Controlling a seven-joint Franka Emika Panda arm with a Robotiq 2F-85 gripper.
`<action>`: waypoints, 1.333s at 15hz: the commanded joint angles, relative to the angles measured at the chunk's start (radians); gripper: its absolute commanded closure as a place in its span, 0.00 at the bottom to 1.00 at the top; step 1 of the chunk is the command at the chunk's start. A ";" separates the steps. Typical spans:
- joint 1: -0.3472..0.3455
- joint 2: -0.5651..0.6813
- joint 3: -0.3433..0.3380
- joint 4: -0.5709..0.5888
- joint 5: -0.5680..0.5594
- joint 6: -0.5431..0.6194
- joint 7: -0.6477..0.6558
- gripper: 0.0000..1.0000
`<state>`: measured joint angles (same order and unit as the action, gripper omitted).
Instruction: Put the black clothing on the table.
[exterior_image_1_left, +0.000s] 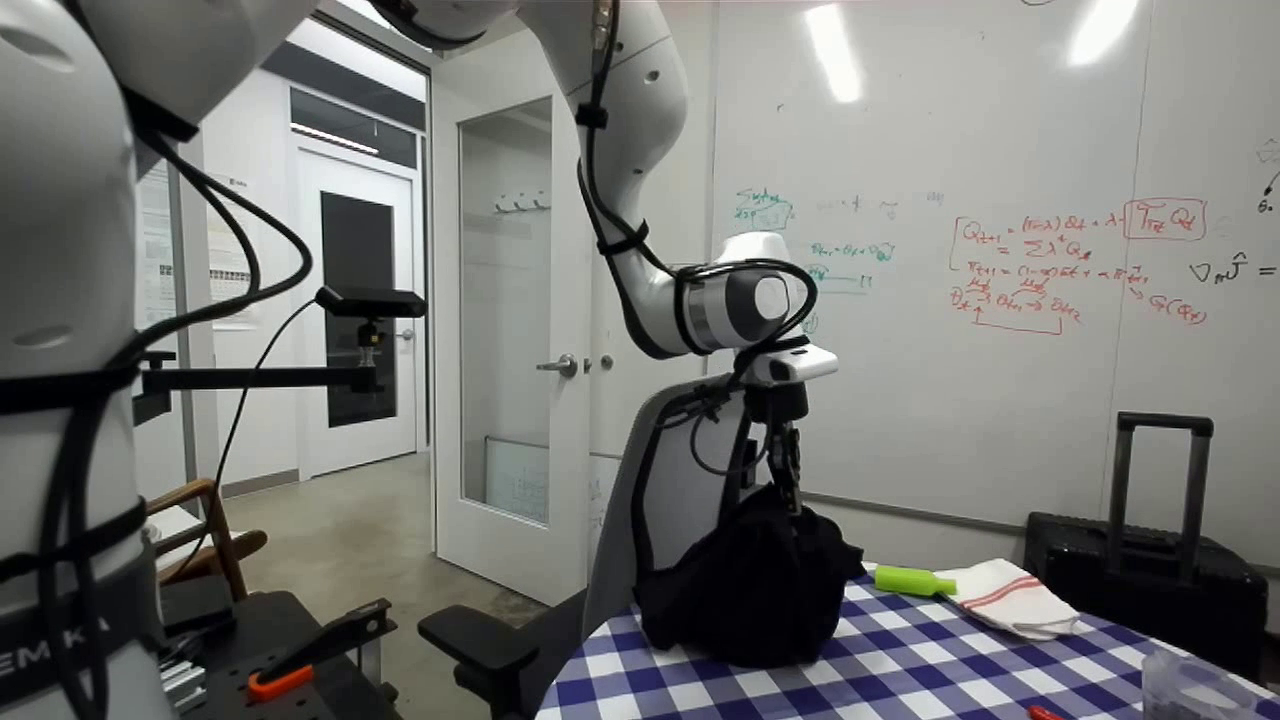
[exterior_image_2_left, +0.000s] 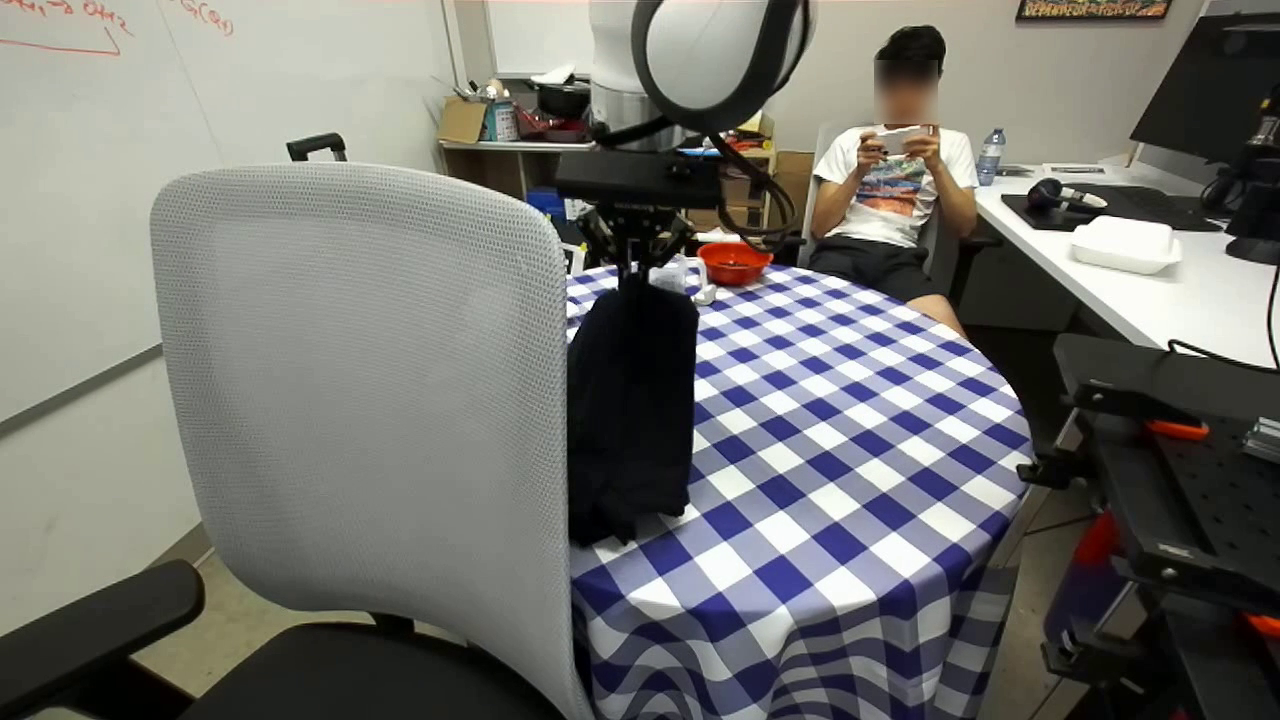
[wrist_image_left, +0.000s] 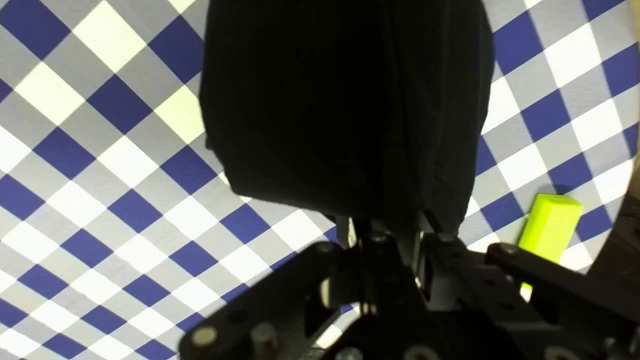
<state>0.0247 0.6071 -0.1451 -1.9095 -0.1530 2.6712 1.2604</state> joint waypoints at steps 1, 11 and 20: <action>0.053 -0.007 -0.116 -0.091 -0.009 0.091 0.021 0.97; 0.199 -0.026 -0.353 -0.344 -0.006 0.245 0.038 0.37; 0.218 -0.292 -0.320 -0.480 0.013 0.238 -0.078 0.00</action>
<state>0.2719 0.4915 -0.5166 -2.3017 -0.1559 2.9194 1.2665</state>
